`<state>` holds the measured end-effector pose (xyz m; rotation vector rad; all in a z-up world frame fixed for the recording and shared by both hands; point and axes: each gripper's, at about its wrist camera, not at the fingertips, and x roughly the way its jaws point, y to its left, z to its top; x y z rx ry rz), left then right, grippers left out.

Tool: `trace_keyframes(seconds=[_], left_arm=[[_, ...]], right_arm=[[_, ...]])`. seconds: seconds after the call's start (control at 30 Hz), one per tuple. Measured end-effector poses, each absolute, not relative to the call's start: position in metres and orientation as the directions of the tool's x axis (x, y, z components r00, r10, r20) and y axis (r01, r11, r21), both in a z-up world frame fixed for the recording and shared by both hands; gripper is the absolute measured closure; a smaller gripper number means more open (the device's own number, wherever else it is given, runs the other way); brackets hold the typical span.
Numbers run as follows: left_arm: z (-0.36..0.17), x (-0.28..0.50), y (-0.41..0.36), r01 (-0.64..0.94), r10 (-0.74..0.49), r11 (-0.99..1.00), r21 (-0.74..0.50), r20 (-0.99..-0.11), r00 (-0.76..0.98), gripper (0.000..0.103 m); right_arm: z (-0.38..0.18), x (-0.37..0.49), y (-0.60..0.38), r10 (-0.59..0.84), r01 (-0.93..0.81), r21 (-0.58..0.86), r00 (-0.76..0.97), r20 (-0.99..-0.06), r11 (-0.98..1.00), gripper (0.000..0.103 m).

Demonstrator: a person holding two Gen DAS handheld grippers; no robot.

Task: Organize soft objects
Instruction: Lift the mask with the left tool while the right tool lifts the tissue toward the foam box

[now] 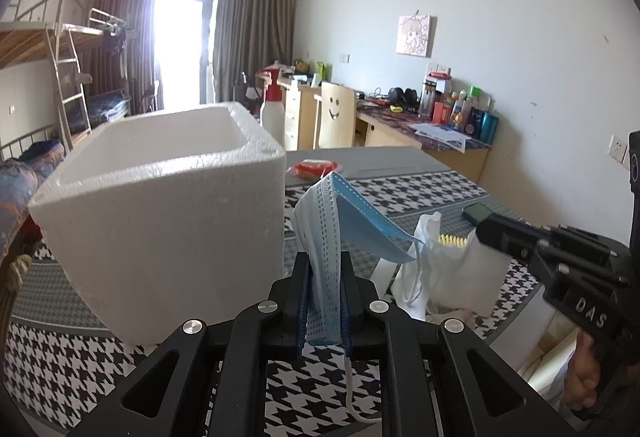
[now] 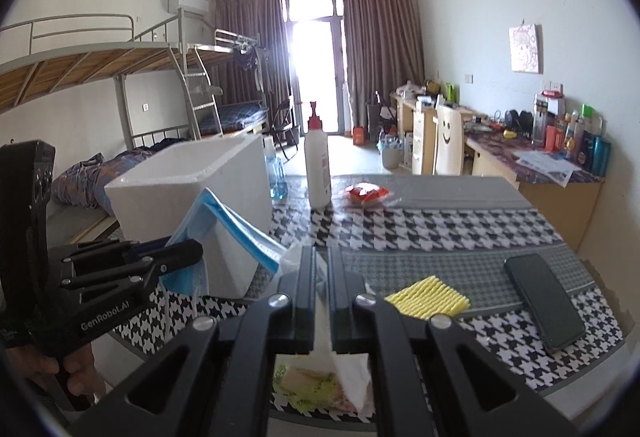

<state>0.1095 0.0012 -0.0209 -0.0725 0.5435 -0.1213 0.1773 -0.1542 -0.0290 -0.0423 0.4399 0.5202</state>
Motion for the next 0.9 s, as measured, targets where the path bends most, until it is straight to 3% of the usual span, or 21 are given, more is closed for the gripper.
trace_keyframes(seconds=[0.1,0.13,0.17,0.23,0.37,0.8,0.83,0.9], left_arm=[[-0.024,0.113,0.0,0.095,-0.136,0.99,-0.104,-0.52,0.843,0.089],[-0.025,0.114,0.0,0.095,-0.137,0.99,-0.106,-0.522,0.842,0.089],[-0.025,0.115,0.0,0.094,-0.135,0.99,-0.105,-0.523,0.842,0.089],[-0.026,0.117,-0.001,0.092,-0.134,0.99,-0.106,-0.524,0.841,0.089],[-0.028,0.119,-0.002,0.088,-0.132,0.99,-0.108,-0.527,0.84,0.089],[-0.024,0.12,-0.004,0.117,-0.153,0.988,-0.102,-0.51,0.846,0.093],[-0.023,0.12,-0.004,0.118,-0.154,0.988,-0.102,-0.509,0.847,0.093],[-0.021,0.12,-0.005,0.12,-0.154,0.988,-0.099,-0.506,0.849,0.093]], right_arm=[[-0.039,0.178,-0.15,0.487,-0.515,0.069,0.748,-0.451,0.854,0.087],[-0.04,0.177,-0.149,0.486,-0.518,0.062,0.745,-0.457,0.853,0.063],[-0.043,0.176,-0.147,0.476,-0.516,0.047,0.748,-0.462,0.855,0.032],[-0.043,0.17,-0.148,0.468,-0.507,0.029,0.769,-0.435,0.861,0.015],[-0.043,0.165,-0.148,0.495,-0.535,0.028,0.76,-0.422,0.845,0.015],[-0.077,0.182,-0.127,0.465,-0.539,0.012,0.716,-0.522,0.843,0.016],[-0.078,0.182,-0.127,0.463,-0.538,0.009,0.717,-0.522,0.843,0.021],[-0.081,0.184,-0.126,0.459,-0.536,0.013,0.709,-0.536,0.844,0.04]])
